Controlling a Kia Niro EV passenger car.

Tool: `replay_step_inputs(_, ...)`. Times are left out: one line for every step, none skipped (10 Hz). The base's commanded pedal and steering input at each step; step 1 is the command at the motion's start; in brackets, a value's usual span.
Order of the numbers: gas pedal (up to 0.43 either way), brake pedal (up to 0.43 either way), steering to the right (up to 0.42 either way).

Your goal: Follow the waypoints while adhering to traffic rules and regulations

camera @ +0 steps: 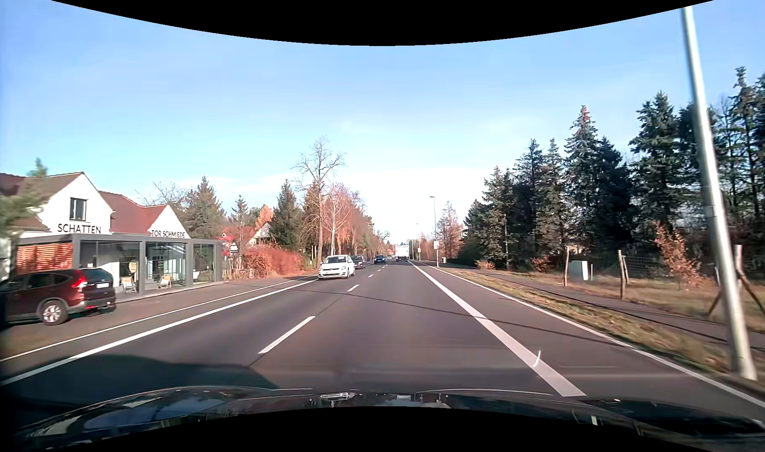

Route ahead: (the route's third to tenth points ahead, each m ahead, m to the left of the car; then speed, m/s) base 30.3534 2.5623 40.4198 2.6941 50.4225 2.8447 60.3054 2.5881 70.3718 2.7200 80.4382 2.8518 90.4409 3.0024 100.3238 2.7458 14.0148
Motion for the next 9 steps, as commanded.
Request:
replay_step_inputs(0.118,0.000,-0.002)
replay_step_inputs(0.118,0.000,-0.002)
replay_step_inputs(0.118,0.000,-0.002)
replay_step_inputs(0.118,0.000,-0.002)
replay_step_inputs(0.118,0.000,-0.002)
replay_step_inputs(0.118,0.000,-0.002)
replay_step_inputs(0.118,0.000,-0.002)
replay_step_inputs(0.118,0.000,-0.002)
replay_step_inputs(0.118,0.000,-0.002)
